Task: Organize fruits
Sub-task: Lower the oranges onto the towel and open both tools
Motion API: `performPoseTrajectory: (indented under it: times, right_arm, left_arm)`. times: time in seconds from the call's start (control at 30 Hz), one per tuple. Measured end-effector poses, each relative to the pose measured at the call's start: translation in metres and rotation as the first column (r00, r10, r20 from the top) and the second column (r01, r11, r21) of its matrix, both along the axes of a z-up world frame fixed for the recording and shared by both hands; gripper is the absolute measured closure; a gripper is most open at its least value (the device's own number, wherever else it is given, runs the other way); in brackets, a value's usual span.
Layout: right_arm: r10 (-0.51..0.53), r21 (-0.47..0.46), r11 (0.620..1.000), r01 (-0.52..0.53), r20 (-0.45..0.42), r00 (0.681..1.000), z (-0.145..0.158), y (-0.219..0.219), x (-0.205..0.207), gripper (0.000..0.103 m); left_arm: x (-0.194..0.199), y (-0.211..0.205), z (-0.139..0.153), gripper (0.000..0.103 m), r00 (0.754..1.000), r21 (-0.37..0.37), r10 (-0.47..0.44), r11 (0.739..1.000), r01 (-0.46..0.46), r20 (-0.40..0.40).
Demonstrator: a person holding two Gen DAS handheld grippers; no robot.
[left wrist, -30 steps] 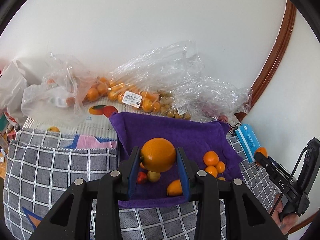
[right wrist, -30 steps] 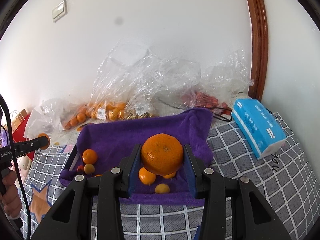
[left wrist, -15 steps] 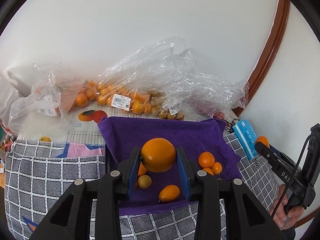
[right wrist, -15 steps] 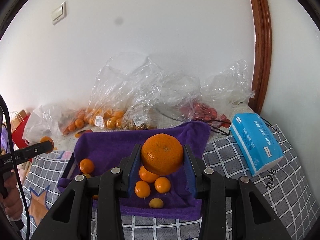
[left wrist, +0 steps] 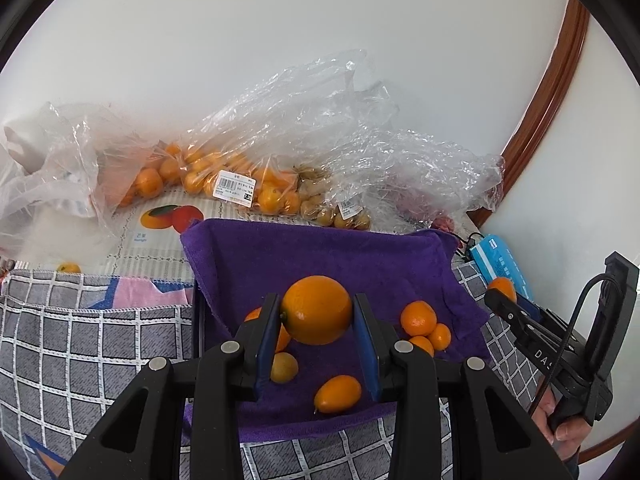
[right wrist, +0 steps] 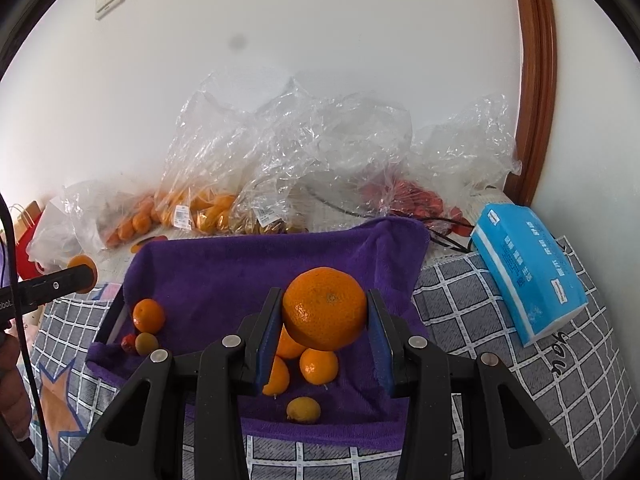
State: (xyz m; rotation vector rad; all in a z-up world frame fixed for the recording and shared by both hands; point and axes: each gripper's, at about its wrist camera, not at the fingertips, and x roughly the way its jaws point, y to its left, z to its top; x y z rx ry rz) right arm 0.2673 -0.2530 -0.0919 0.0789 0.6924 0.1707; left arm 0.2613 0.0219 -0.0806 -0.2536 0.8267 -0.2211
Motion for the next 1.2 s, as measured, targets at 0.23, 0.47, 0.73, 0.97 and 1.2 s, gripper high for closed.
performPoseTrajectory:
  times: [0.23, 0.47, 0.73, 0.97, 1.2]
  right_arm:
    - [-0.007, 0.015, 1.000, 0.008, -0.024, 1.000, -0.016, -0.004, 0.021, 0.062]
    - [-0.016, 0.026, 1.000, 0.018, -0.071, 0.997, -0.042, -0.006, 0.044, 0.062]
    - [-0.016, 0.055, 0.998, 0.023, -0.115, 0.993, -0.061, -0.010, 0.056, 0.062]
    - [-0.009, 0.018, 1.000, 0.011, -0.124, 0.992, -0.069, -0.005, 0.057, 0.062]
    - [0.001, 0.005, 1.000, 0.000, -0.136, 0.991, -0.074, -0.002, 0.059, 0.062]
  left_arm:
    - [0.011, -0.001, -0.011, 0.069, 1.000, -0.013, -0.007, 1.000, 0.007, -0.010]
    - [0.028, -0.018, -0.028, 0.069, 0.998, 0.001, -0.037, 0.999, 0.037, -0.050]
    - [0.041, -0.046, -0.051, 0.069, 0.990, 0.020, -0.091, 0.995, 0.094, -0.105]
    - [0.041, -0.068, -0.063, 0.069, 0.985, 0.105, -0.124, 0.985, 0.137, -0.121]
    - [0.045, -0.074, -0.074, 0.069, 0.979, 0.116, -0.127, 0.983, 0.146, -0.158]
